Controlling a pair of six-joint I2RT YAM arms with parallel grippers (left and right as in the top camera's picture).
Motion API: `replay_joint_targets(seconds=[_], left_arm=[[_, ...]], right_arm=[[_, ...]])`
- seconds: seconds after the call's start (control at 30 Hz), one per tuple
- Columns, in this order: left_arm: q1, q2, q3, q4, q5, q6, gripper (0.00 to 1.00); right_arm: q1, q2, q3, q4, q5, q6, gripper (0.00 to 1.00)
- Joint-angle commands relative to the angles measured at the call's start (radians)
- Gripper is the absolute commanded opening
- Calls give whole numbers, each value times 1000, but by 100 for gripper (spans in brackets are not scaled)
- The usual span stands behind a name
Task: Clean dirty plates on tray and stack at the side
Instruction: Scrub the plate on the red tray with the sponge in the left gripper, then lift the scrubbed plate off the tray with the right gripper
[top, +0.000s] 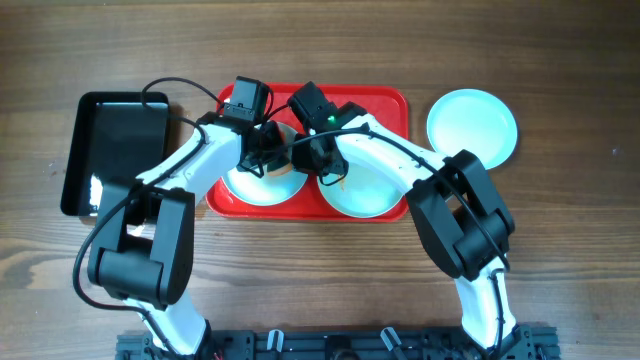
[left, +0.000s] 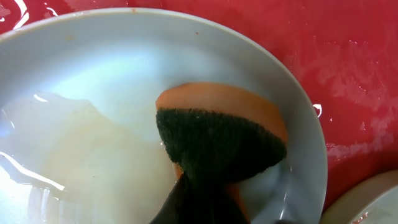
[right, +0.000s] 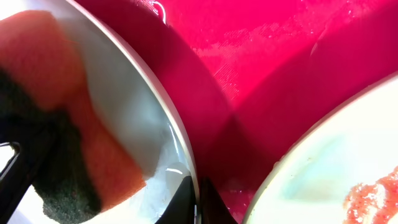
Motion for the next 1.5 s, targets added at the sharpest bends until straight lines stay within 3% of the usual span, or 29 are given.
replay_joint_targets(seconds=[0.0, 0.07, 0.1, 0.17, 0.33, 0.43, 0.6, 0.77, 0.93, 1.03, 1.33, 1.47], left_arm=[[32, 43, 0, -71, -170, 5, 4], [75, 43, 1, -134, -266, 84, 4], [127, 43, 1, -198, -407, 105, 4], [164, 43, 1, -232, -484, 104, 4], [217, 3, 3, -277, -499, 93, 4], [198, -107, 27, -298, -435, 92, 4], [182, -362, 31, -331, -171, 92, 4], [182, -412, 23, -451, -120, 92, 4], [182, -412, -21, -438, -85, 92, 4], [182, -412, -21, -433, -15, 92, 4], [182, -412, -21, -433, -16, 92, 4], [182, -412, -21, -430, -16, 92, 4]], right_arm=[[5, 54, -34, -9, 50, -8, 4], [5, 54, -34, -9, 50, -8, 4], [5, 54, -34, -10, 50, -7, 4], [5, 54, -34, -10, 50, -8, 4], [5, 54, -34, -8, 51, -7, 4], [5, 54, -34, -5, 51, -7, 4], [5, 54, -33, 8, 62, -42, 4], [5, -29, 4, 8, 83, -112, 4], [5, -224, 34, -6, 362, -227, 4], [12, -317, 34, 50, 568, -376, 4], [126, -325, 34, 168, 1225, -720, 5], [204, -325, 30, 285, 1405, -844, 5]])
